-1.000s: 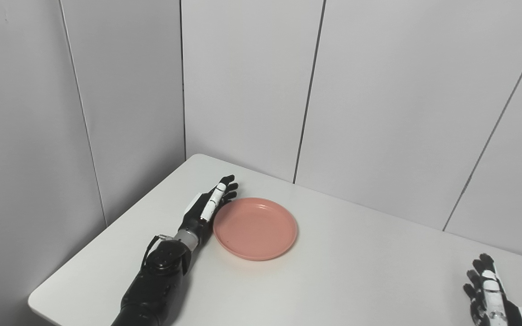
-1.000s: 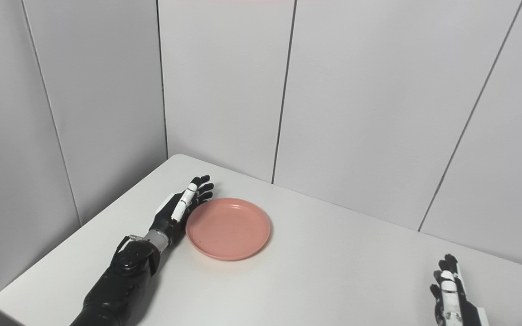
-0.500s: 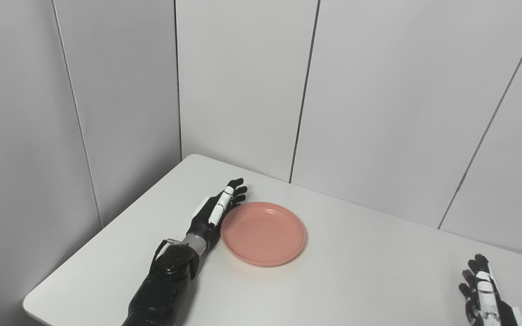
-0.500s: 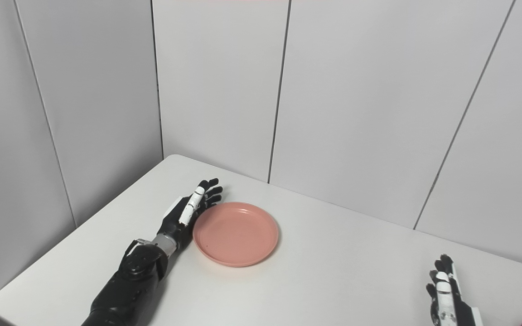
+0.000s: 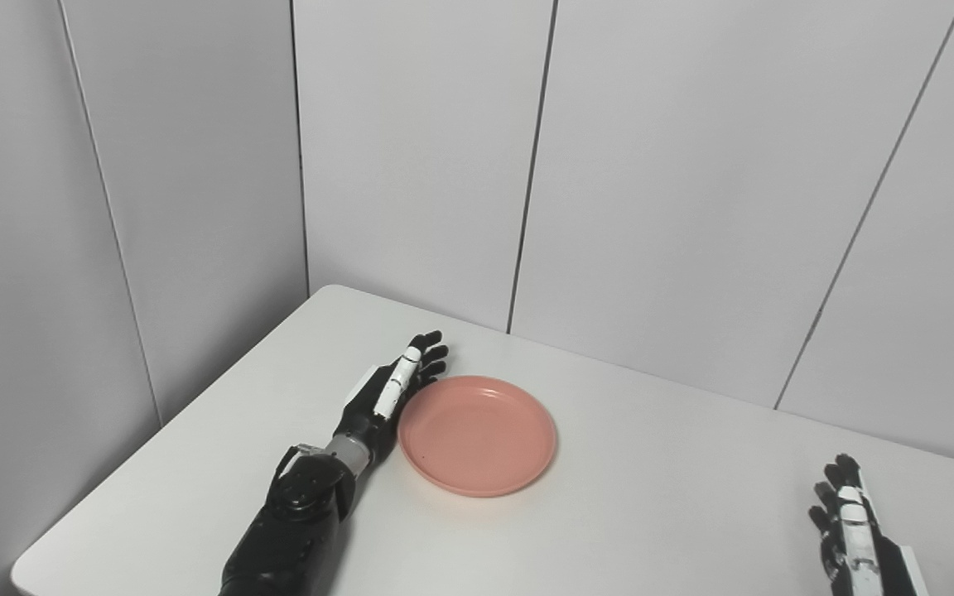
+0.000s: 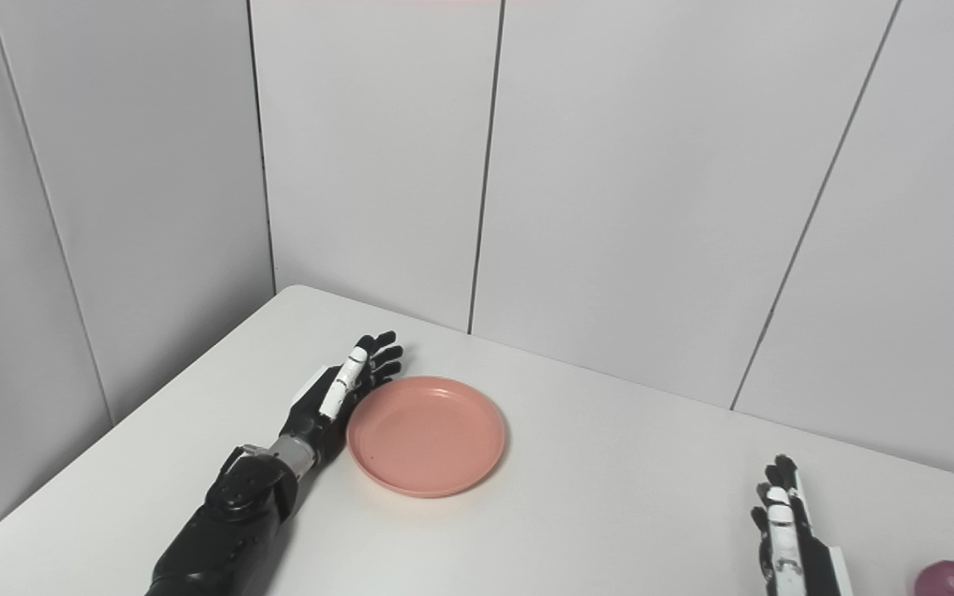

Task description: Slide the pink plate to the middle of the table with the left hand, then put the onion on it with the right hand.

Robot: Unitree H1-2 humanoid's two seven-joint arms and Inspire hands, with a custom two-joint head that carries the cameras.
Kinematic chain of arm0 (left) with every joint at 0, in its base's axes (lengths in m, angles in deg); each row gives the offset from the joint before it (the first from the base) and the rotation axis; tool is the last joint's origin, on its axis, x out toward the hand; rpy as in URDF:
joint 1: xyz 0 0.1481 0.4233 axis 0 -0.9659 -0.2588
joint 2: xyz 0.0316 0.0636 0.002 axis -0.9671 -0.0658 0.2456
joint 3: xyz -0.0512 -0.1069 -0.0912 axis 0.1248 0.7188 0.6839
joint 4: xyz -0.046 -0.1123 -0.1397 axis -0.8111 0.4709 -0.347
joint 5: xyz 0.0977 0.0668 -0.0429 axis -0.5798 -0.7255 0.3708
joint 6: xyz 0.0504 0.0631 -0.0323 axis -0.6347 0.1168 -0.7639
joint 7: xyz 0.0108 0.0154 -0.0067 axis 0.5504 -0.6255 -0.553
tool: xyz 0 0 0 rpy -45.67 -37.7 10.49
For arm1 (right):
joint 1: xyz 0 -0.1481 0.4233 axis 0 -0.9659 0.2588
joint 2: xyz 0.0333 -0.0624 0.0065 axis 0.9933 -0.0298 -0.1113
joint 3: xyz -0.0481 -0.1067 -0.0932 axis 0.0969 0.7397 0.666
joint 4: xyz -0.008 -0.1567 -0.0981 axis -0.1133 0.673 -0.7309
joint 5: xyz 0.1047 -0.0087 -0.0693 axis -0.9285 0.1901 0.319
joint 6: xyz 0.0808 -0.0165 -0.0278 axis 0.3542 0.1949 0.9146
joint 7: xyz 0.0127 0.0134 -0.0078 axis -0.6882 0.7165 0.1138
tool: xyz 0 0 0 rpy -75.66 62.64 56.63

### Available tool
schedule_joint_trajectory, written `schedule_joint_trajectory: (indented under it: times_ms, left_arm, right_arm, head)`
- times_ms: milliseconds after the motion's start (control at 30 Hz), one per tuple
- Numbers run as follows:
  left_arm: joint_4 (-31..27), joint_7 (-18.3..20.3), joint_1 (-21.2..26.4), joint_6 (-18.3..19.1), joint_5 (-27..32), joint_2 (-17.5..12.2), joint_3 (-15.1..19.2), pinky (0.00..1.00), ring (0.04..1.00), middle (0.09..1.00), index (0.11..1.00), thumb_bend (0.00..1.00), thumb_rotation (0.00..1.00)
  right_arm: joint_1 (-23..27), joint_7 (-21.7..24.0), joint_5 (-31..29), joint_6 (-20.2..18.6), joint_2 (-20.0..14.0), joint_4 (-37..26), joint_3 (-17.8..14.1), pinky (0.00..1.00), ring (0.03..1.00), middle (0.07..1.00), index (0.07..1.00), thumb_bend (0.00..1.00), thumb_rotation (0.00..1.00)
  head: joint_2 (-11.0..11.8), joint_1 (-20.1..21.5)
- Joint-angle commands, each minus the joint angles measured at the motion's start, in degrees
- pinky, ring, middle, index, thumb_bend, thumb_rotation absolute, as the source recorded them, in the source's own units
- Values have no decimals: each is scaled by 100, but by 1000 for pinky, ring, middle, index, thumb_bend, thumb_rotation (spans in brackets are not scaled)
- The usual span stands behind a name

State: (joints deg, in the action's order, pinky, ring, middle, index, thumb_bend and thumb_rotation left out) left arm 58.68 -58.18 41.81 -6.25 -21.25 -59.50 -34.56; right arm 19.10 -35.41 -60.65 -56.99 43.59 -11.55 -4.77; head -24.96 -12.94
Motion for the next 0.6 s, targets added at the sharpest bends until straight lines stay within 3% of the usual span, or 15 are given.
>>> schedule_joint_trajectory:
  times_ms: [0,567]
  left_arm:
    - [-136,246,234,1,93,70,-78,957,945,941,924,591,1000]
    - [95,471,203,-132,41,144,-139,936,938,934,919,634,1000]
  right_arm:
    - [306,30,-49,384,35,-76,-18,1000,1000,1000,1000,386,1000]
    - [367,-261,337,530,180,116,52,1000,1000,1000,1000,482,970]
  head:
    - [-9,148]
    - [-200,706]
